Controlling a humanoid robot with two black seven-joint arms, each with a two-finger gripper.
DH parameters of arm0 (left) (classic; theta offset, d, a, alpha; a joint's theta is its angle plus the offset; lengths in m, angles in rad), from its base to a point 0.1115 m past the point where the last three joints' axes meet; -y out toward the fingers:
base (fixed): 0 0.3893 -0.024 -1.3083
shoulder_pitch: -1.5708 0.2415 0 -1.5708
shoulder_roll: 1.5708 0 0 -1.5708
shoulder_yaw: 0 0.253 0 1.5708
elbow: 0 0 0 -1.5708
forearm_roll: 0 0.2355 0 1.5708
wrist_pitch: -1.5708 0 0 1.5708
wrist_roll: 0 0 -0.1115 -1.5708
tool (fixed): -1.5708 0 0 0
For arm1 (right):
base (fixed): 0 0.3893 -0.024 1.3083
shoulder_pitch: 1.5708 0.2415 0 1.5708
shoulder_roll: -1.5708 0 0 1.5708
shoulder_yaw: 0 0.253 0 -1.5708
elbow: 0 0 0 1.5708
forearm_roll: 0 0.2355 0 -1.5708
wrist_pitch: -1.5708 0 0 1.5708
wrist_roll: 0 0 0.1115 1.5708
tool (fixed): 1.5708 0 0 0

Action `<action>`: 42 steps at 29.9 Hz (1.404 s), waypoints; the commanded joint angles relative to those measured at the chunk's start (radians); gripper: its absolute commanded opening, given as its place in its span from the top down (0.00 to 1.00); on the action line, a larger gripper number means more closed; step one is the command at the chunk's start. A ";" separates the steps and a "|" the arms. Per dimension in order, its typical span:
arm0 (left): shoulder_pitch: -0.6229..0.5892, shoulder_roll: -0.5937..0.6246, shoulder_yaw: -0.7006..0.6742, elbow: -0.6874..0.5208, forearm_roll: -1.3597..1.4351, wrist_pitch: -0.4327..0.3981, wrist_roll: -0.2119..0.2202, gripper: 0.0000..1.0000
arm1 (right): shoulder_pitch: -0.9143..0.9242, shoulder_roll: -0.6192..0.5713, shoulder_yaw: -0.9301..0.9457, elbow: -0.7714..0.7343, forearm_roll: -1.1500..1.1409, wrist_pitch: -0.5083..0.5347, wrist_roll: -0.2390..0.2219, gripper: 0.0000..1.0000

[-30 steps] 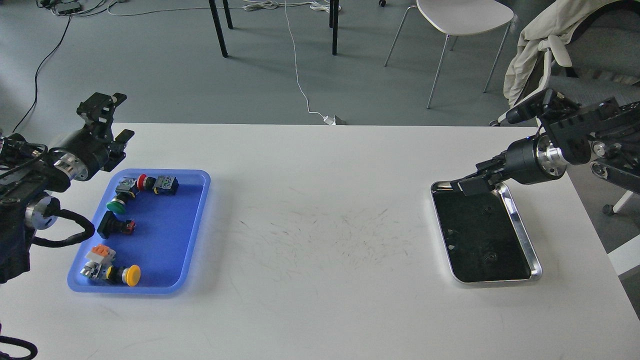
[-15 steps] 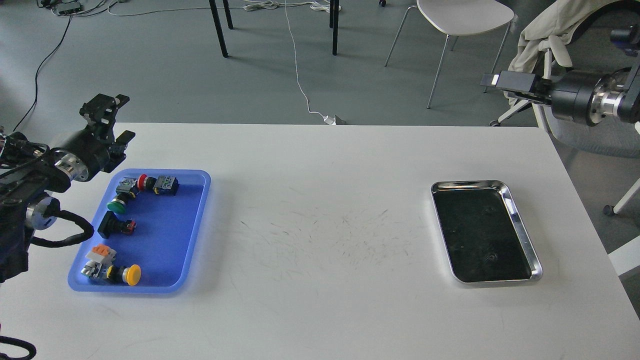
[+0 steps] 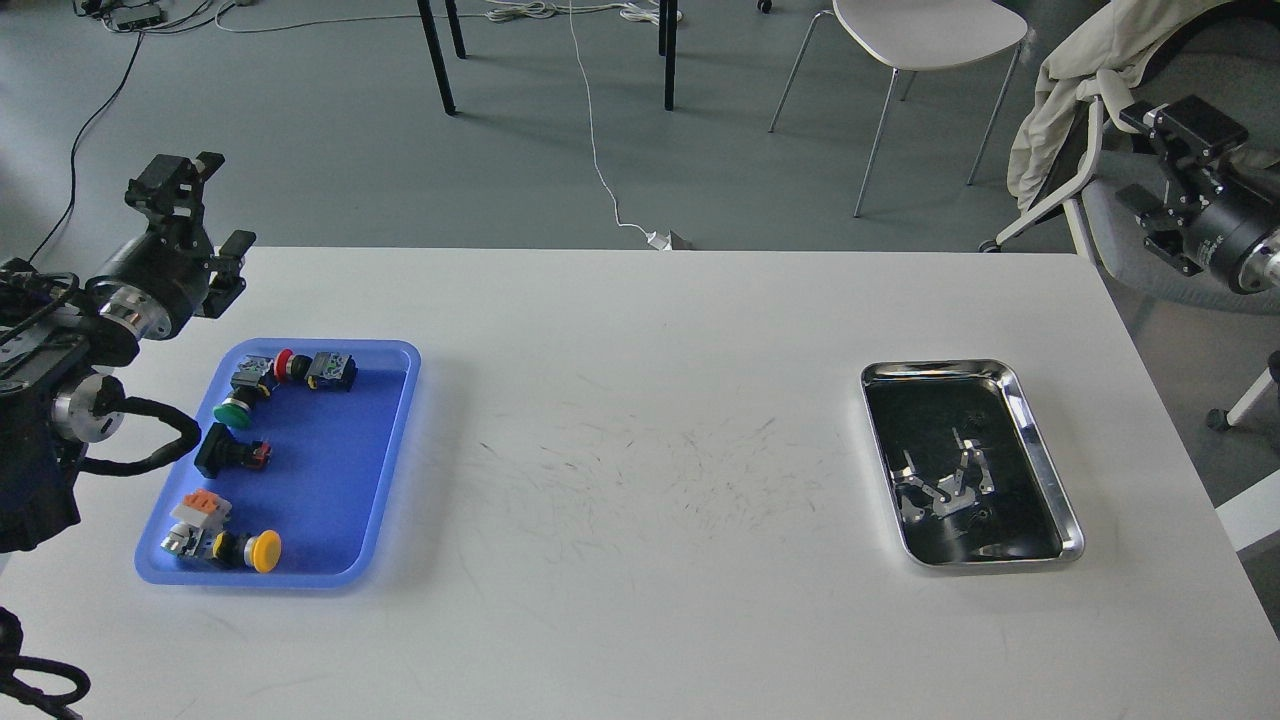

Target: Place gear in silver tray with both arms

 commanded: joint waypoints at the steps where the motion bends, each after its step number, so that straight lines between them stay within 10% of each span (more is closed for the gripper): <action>1: 0.001 0.006 -0.032 -0.006 -0.047 -0.015 0.000 0.02 | -0.039 0.024 0.021 -0.004 0.017 -0.030 0.000 0.02; 42: -0.048 0.003 -0.118 -0.023 -0.180 -0.030 0.000 0.02 | -0.211 0.007 0.236 0.246 0.450 0.087 0.000 0.01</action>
